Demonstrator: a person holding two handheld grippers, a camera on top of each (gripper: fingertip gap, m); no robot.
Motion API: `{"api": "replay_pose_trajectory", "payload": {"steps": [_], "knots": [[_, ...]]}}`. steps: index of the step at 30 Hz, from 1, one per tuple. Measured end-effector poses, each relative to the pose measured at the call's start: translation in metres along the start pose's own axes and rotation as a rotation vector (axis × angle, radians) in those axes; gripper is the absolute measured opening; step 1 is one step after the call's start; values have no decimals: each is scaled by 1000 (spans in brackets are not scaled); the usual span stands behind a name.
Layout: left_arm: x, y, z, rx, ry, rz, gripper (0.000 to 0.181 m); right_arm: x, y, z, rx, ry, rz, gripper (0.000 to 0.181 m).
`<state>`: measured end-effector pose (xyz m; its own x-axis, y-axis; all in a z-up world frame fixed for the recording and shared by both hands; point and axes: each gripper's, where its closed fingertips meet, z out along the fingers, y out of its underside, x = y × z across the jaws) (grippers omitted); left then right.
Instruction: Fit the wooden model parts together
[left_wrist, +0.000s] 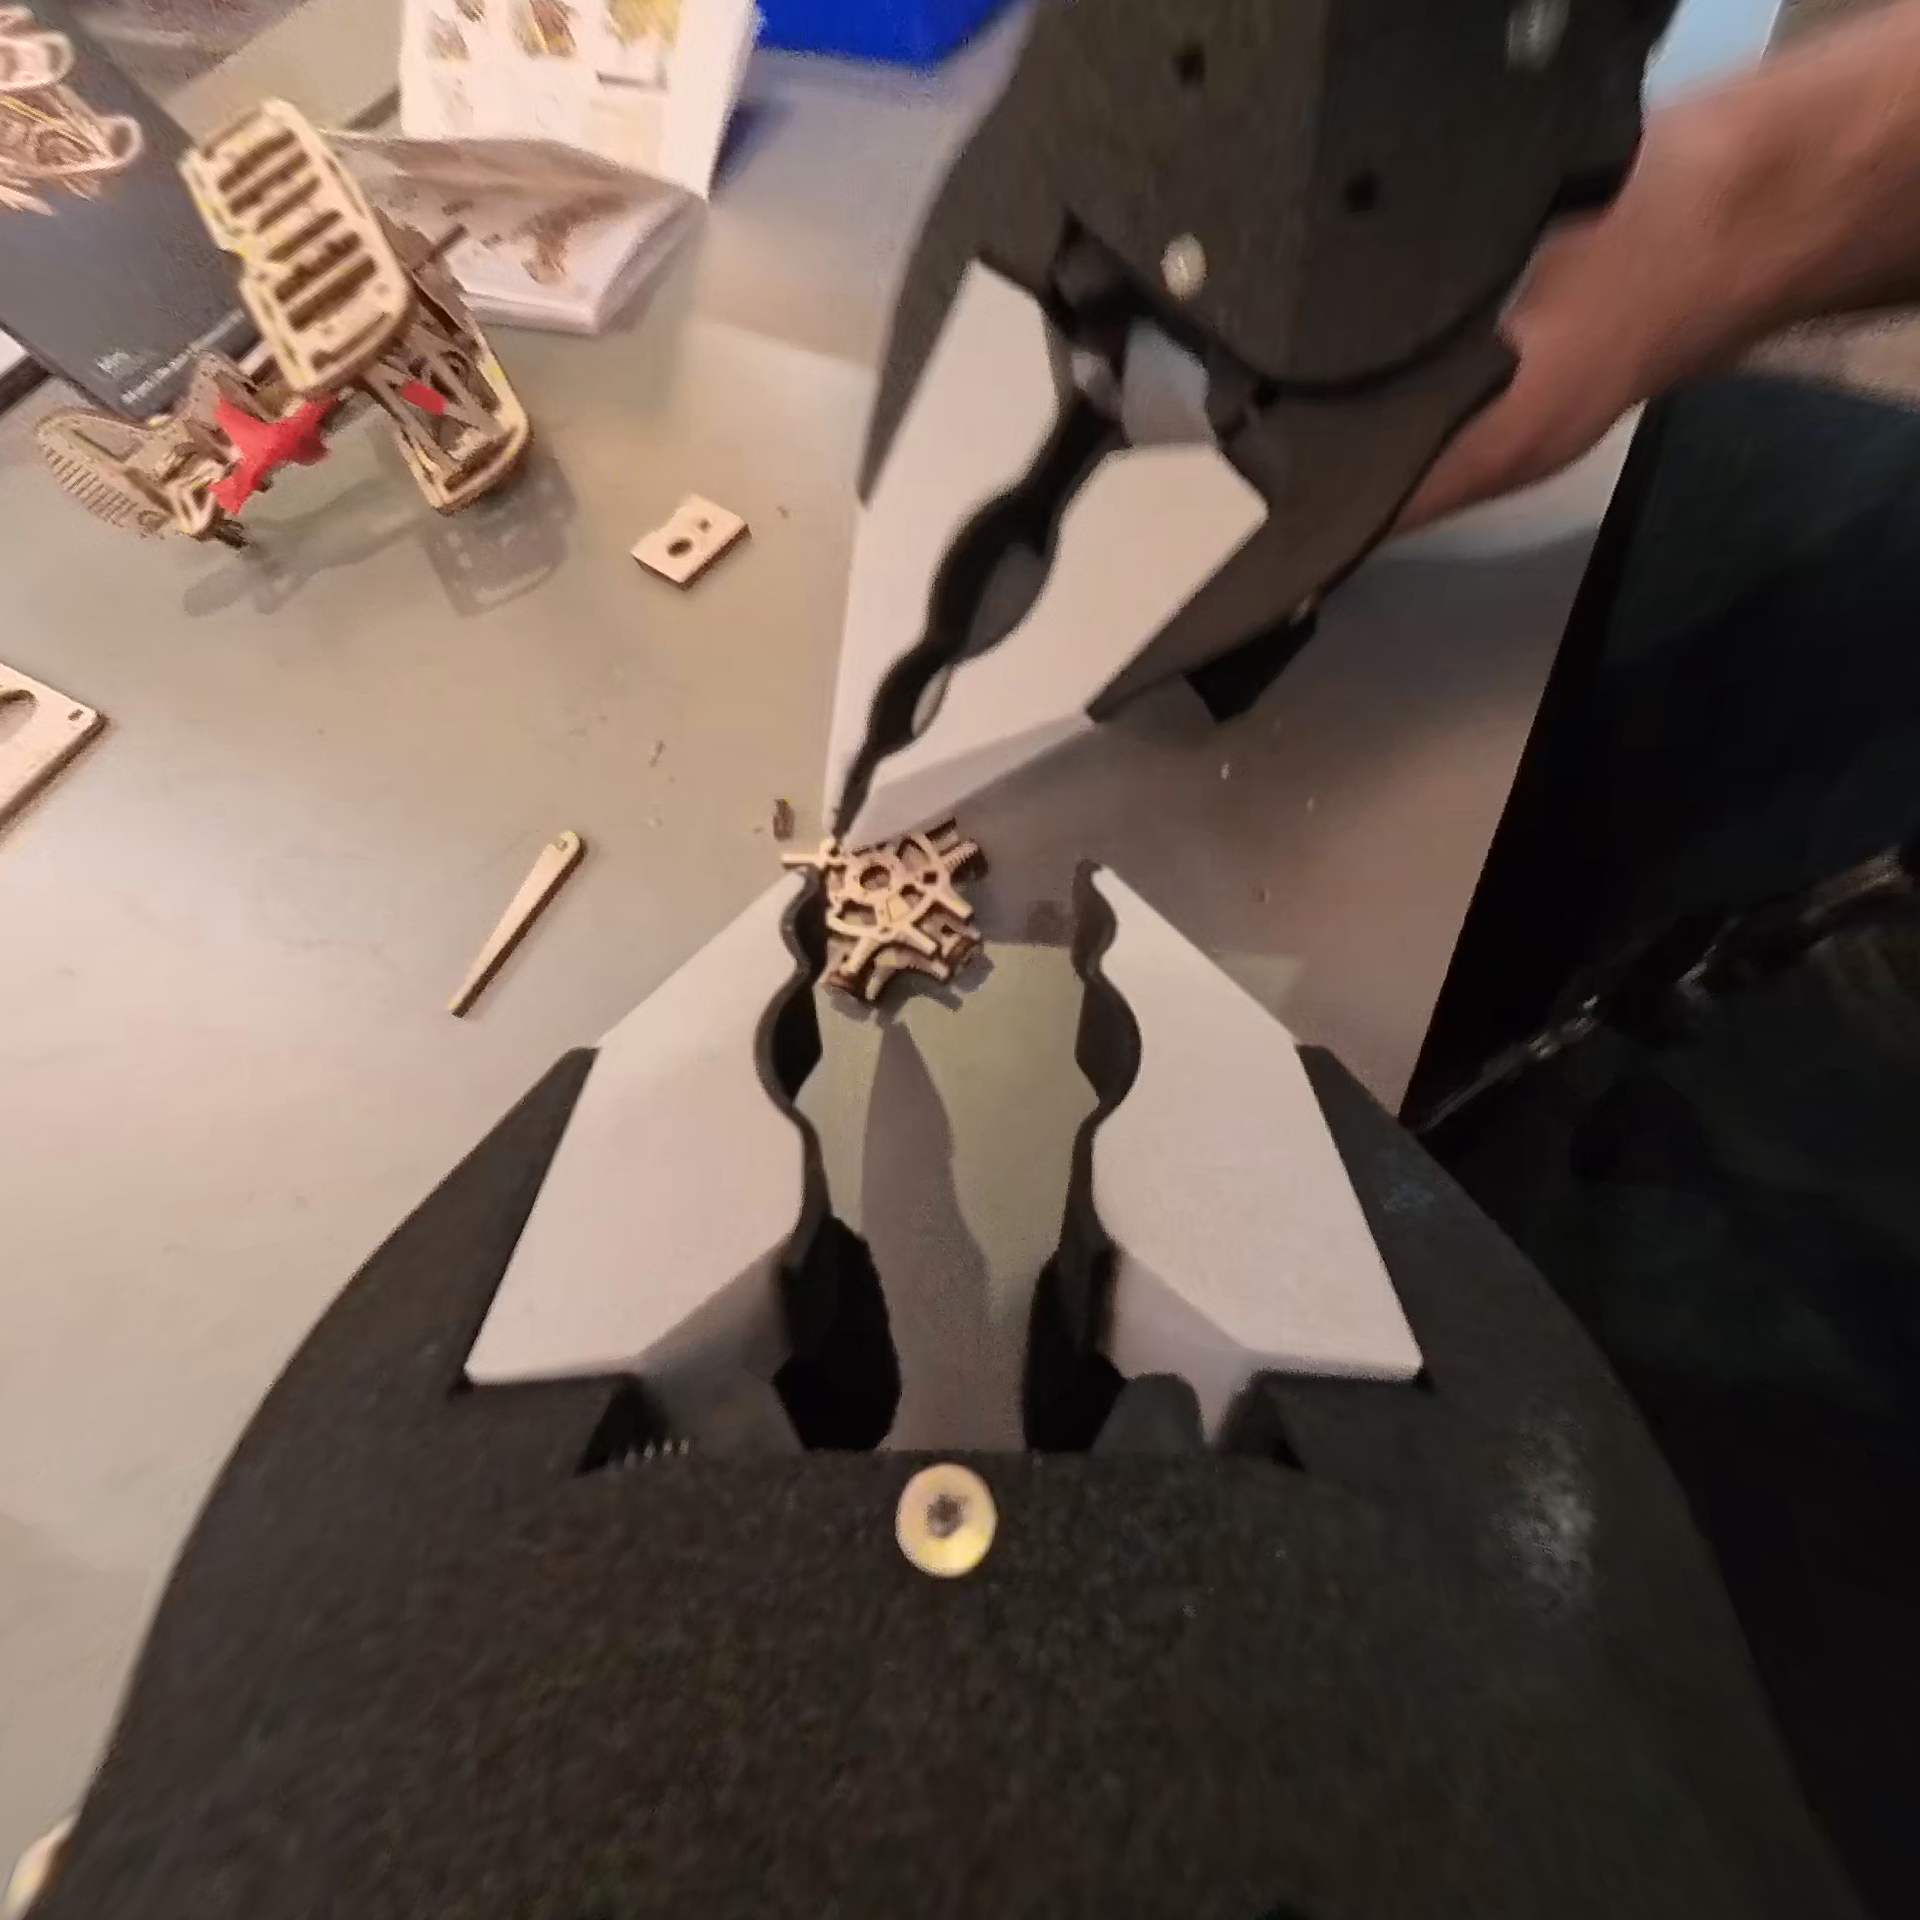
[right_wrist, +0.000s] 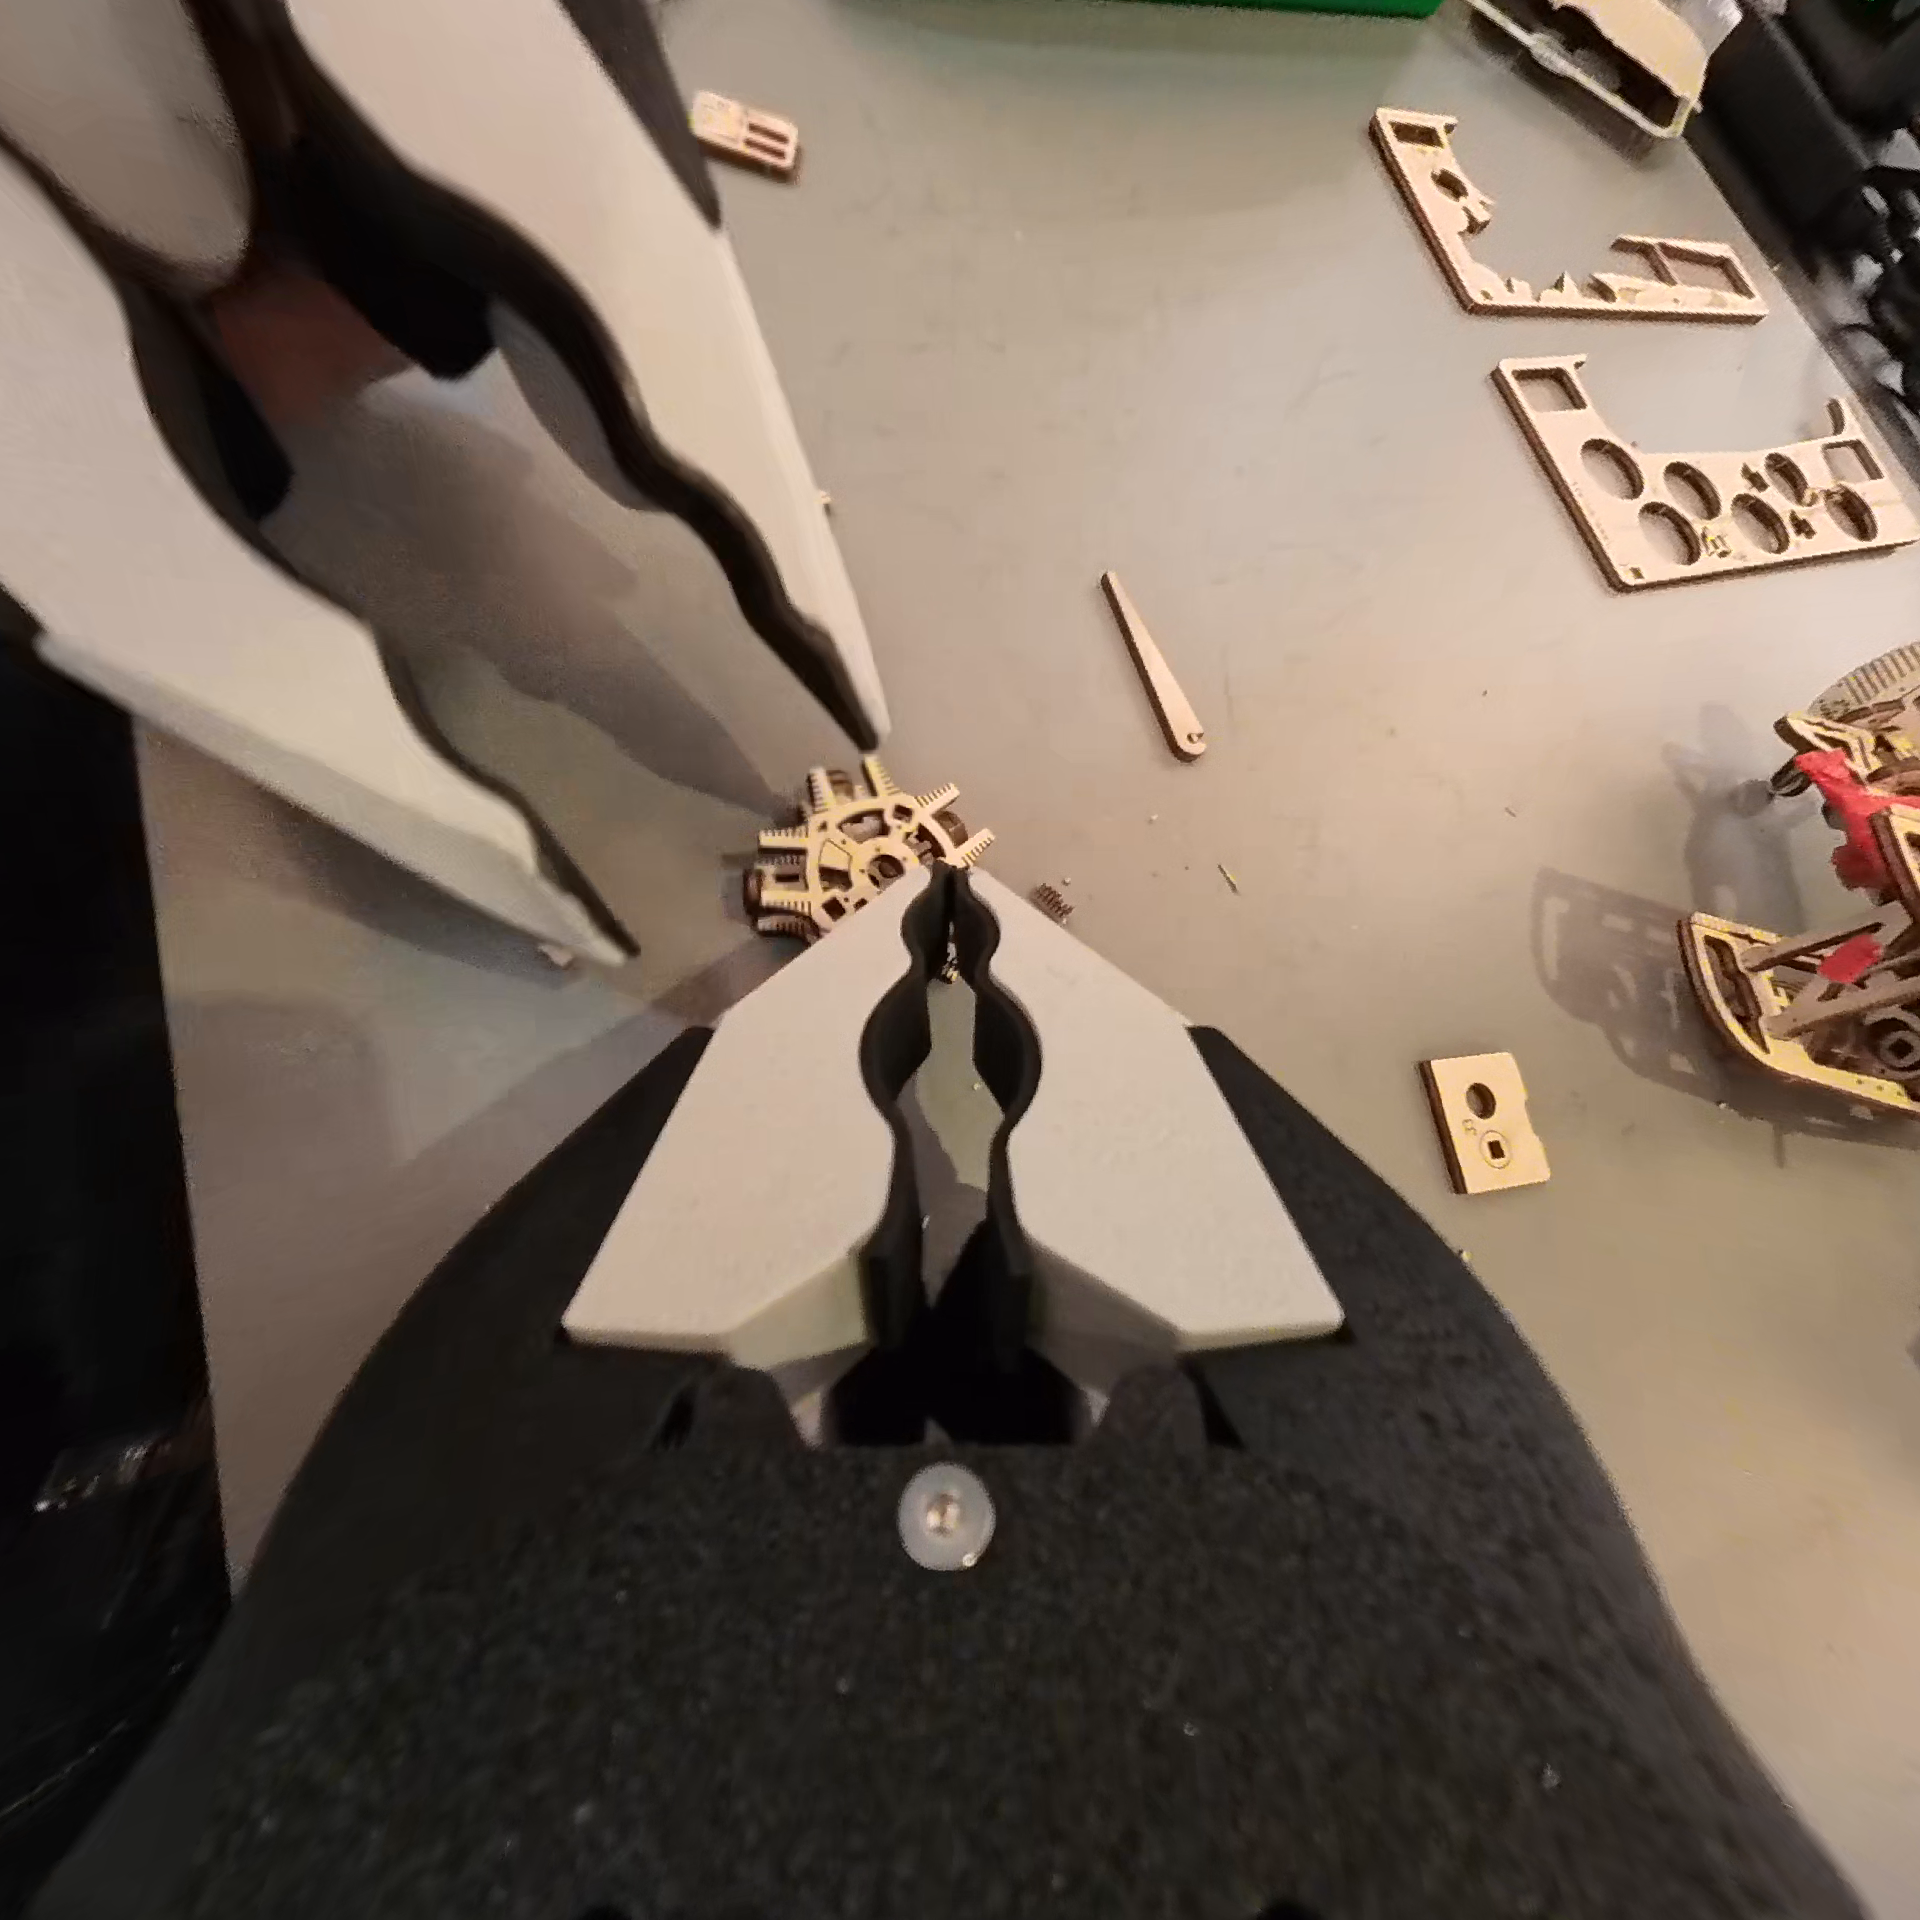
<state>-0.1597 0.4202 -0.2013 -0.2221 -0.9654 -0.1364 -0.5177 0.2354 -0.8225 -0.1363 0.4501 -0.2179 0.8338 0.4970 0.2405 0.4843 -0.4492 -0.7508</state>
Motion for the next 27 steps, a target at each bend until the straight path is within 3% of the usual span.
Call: {"api": "replay_pose_trajectory", "payload": {"steps": [2, 5, 8, 15, 21, 27], "knots": [[-5, -10, -5, 61, 35, -107, 37, 0, 0, 0, 1, -2, -1, 0], [-23, -11, -6, 95, 8, -239, 0, 0, 0, 0, 1, -3, 0, 0], [-33, -10, 0, 74, -37, -286, 0, 0, 0, 0, -1, 0, -1, 0], [-27, 15, 14, -92, -89, -163, 0, 0, 0, 0, 2, 6, -7, 0], [-32, 5, 8, -67, -105, -176, 0, 0, 0, 0, -3, 16, -29, 0], [-28, 14, 12, -119, -103, -151, 0, 0, -1, 1, -15, 35, -68, 0]]}}
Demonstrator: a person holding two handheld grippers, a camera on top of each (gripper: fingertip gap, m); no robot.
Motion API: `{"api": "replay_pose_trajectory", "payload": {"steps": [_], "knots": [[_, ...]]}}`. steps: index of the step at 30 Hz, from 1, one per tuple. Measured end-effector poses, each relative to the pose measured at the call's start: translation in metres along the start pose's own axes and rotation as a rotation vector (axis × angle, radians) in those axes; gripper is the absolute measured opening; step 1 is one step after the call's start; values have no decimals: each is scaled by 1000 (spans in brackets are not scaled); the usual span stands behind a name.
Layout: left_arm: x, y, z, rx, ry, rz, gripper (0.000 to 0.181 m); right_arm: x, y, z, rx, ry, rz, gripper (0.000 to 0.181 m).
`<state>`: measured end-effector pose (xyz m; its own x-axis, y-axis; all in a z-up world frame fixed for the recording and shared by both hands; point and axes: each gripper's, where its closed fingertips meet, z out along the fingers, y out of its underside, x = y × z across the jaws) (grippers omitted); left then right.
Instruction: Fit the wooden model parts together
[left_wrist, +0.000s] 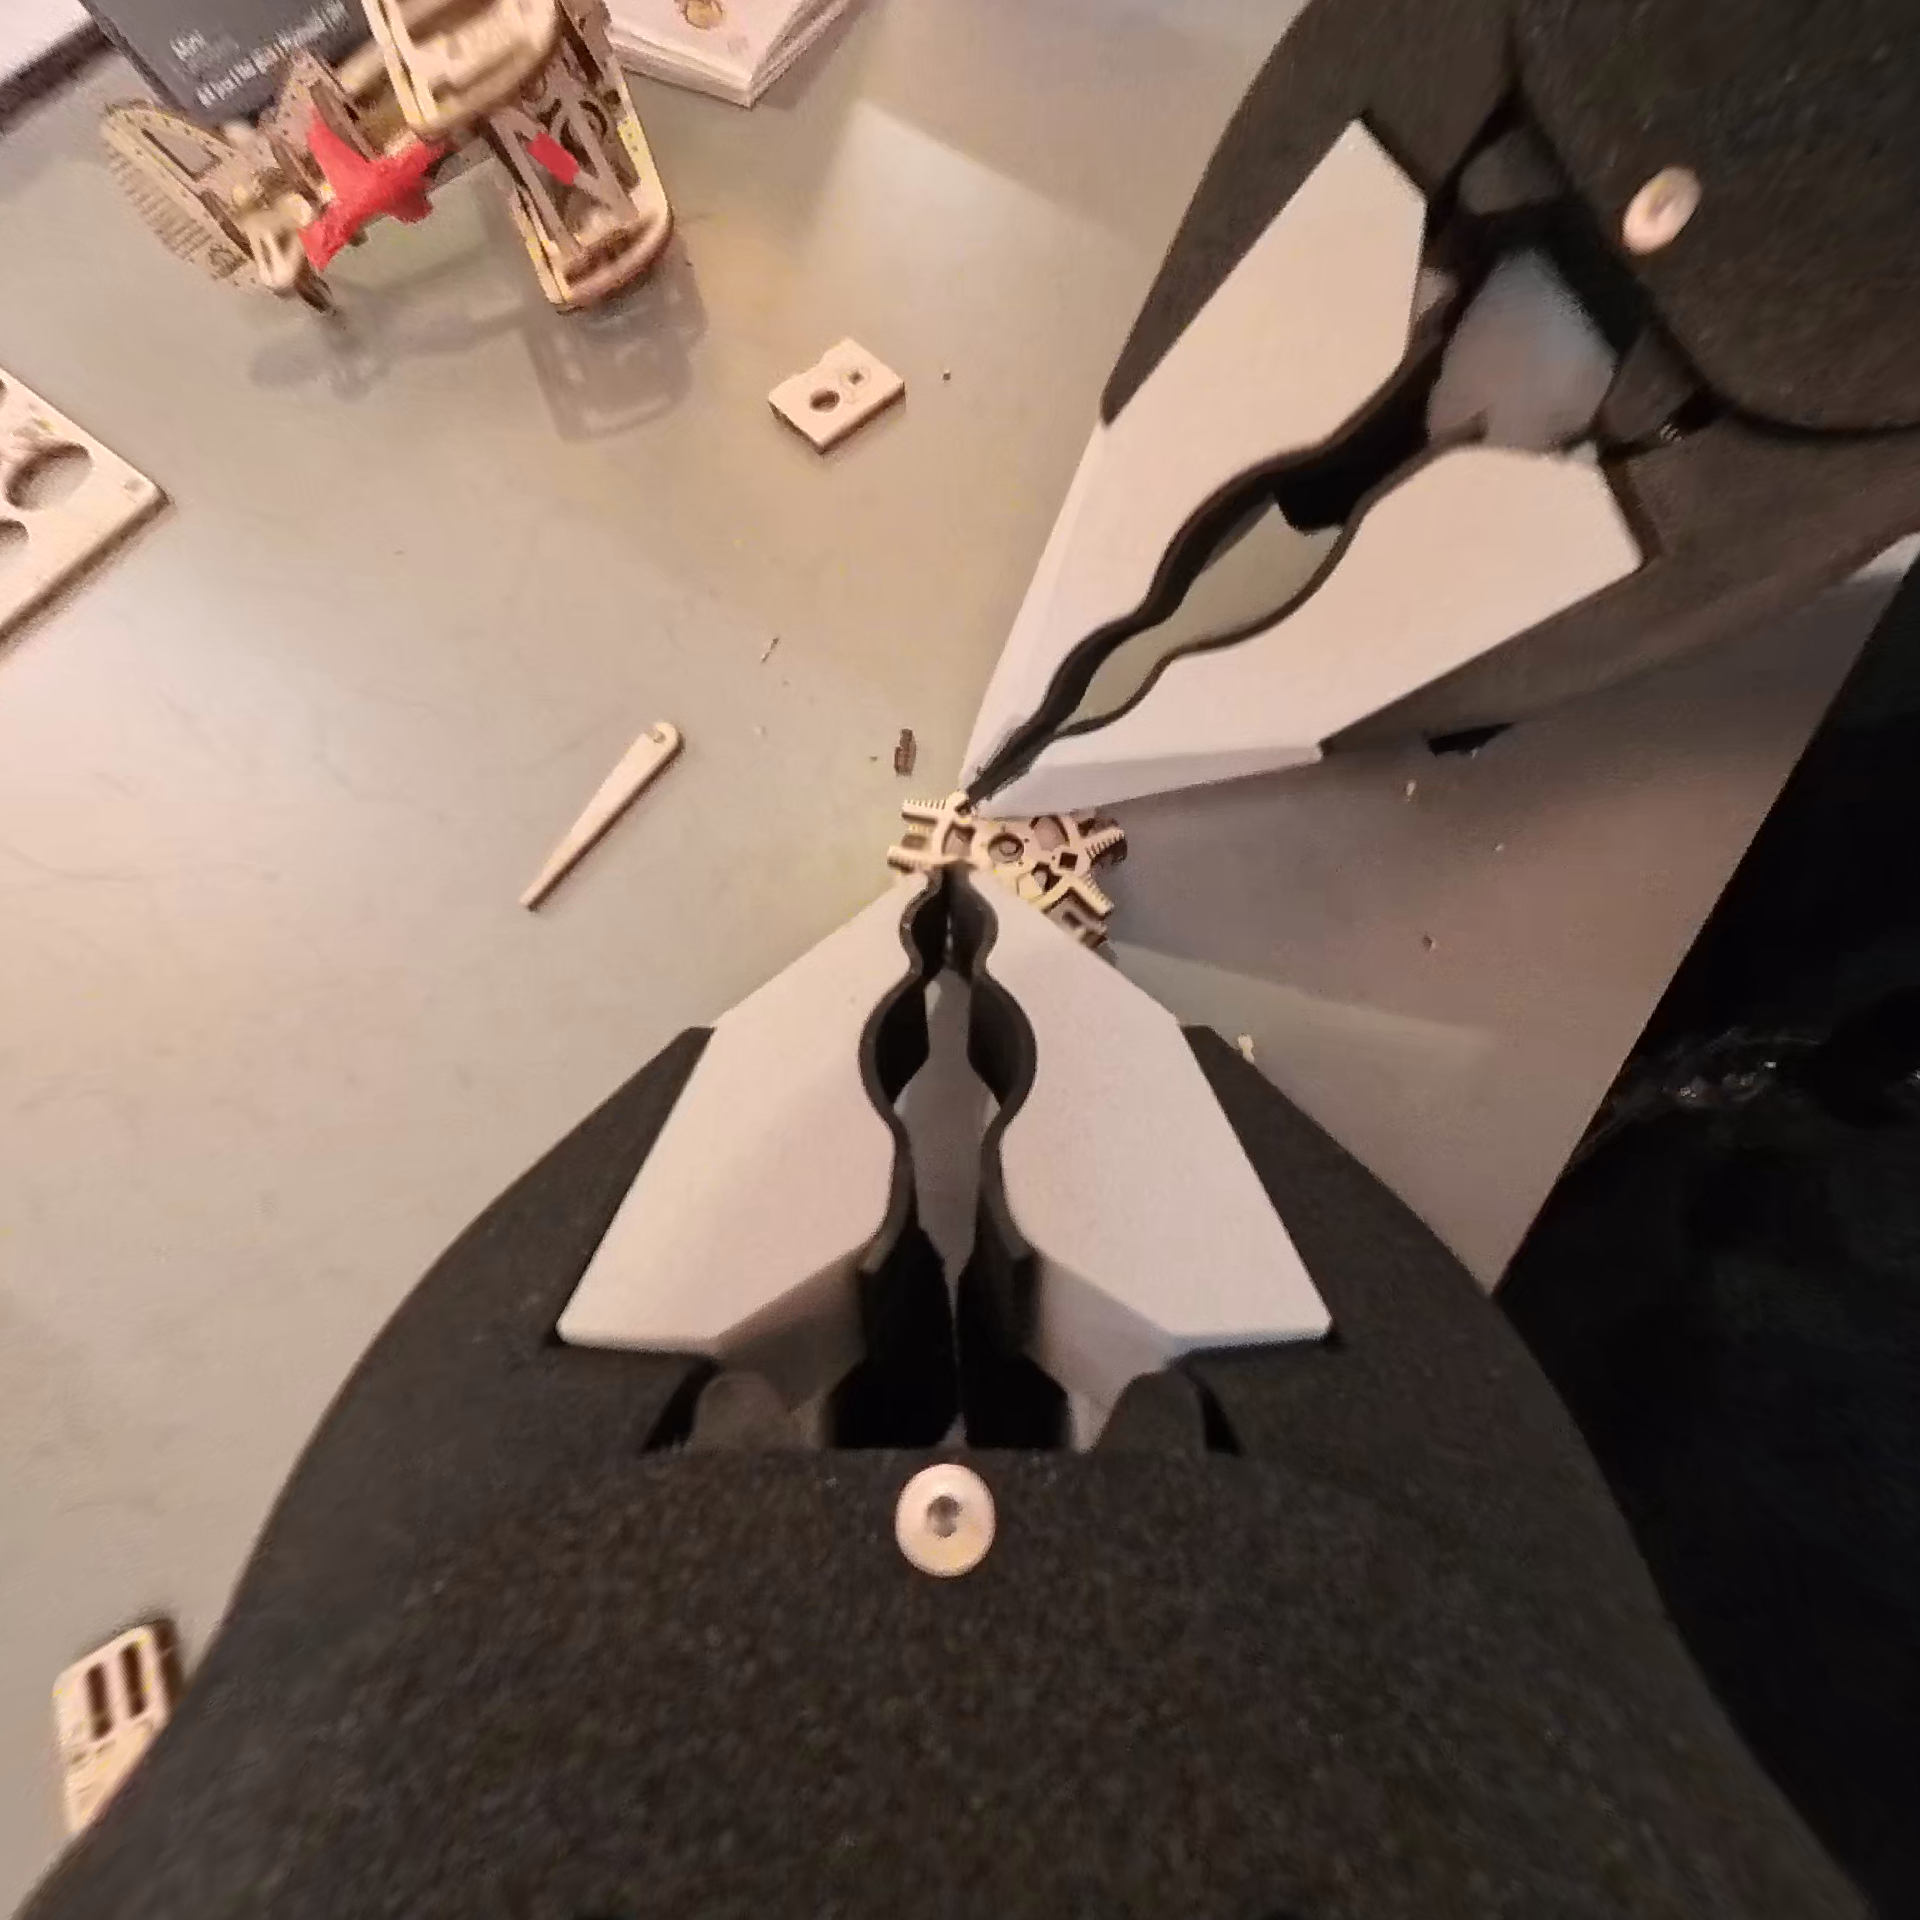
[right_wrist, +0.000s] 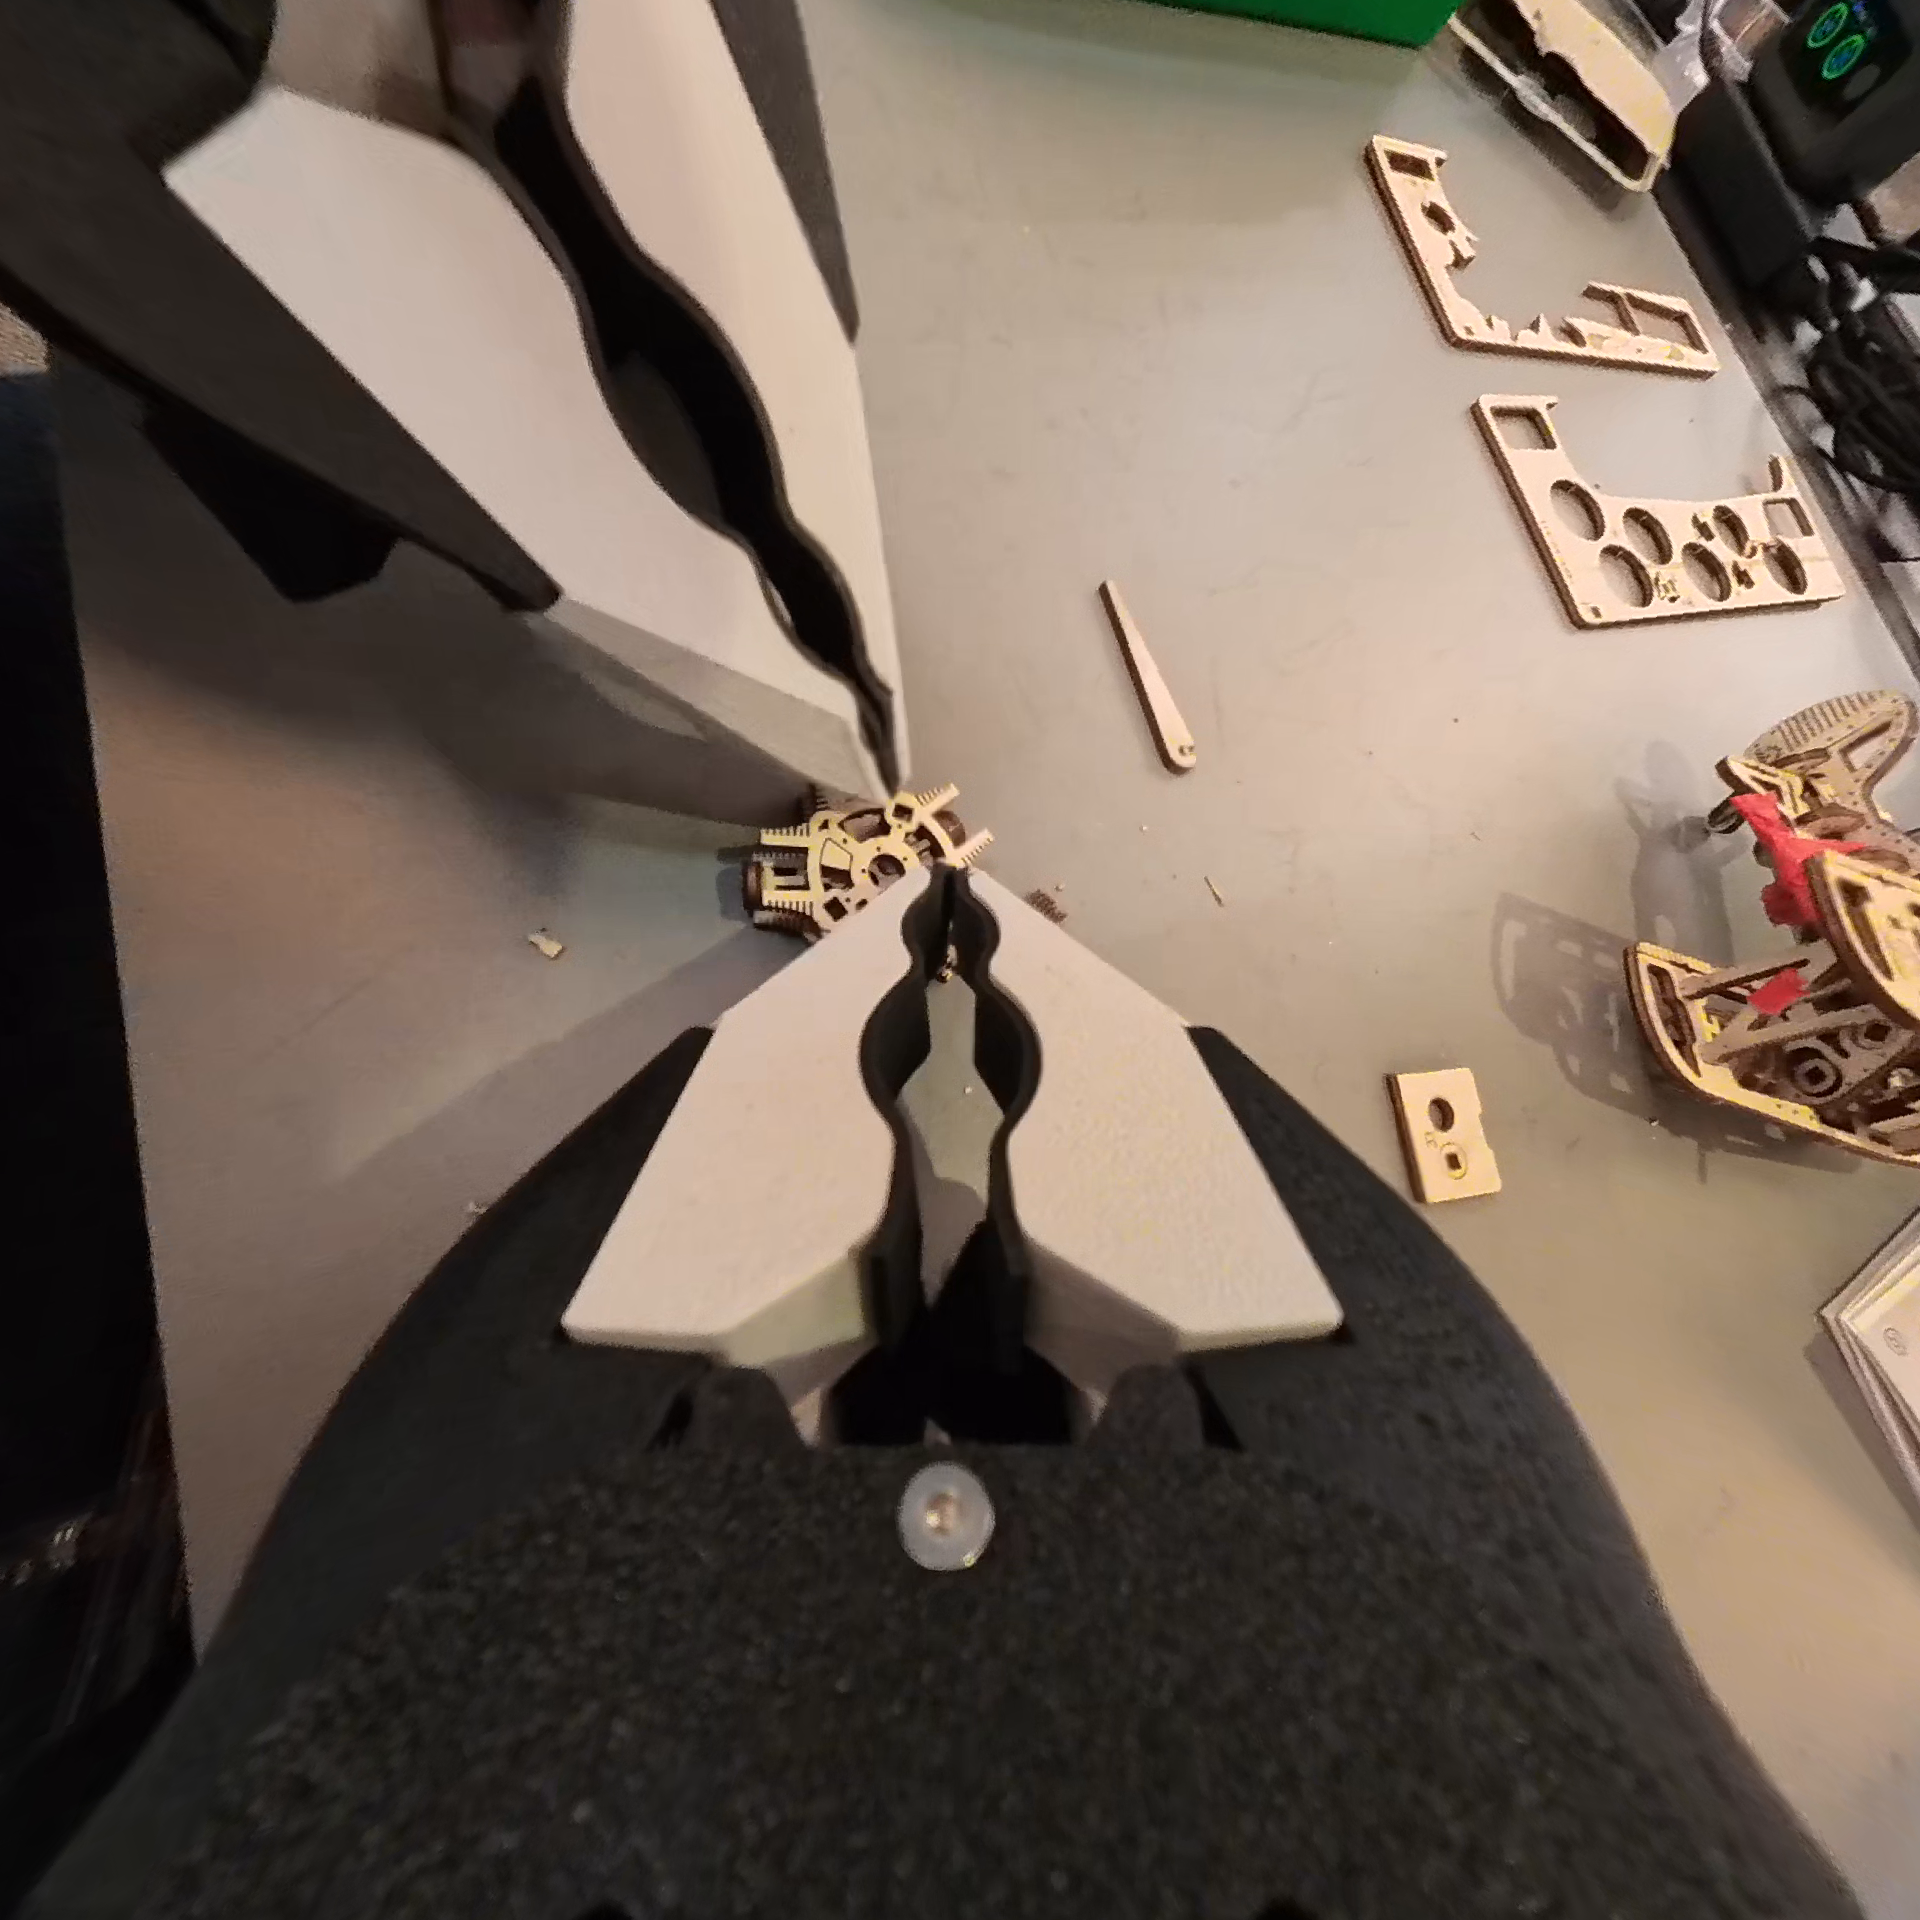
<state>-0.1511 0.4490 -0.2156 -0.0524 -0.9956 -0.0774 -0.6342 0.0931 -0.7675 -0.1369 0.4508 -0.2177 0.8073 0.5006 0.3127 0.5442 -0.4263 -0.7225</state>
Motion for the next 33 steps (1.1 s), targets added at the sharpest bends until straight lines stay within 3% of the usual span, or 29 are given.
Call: {"api": "replay_pose_trajectory", "payload": {"steps": [10, 17, 25, 30, 33], "knots": [[-5, 5, -1, -13, -16, -3, 0, 0, -2, 1, -17, 40, -89, 0], [-5, 5, -2, -19, -18, 7, 0, -3, -5, 3, 20, -5, -30, 0], [-5, 5, -2, -13, -14, 5, 0, -8, -8, 4, 61, -34, -87, 0], [-5, -5, -7, 18, -26, 5, 0, -8, -8, 4, 43, 3, -145, 0], [0, 4, -2, -14, -8, 18, 0, -8, -8, 4, 50, 0, -150, 0]]}}
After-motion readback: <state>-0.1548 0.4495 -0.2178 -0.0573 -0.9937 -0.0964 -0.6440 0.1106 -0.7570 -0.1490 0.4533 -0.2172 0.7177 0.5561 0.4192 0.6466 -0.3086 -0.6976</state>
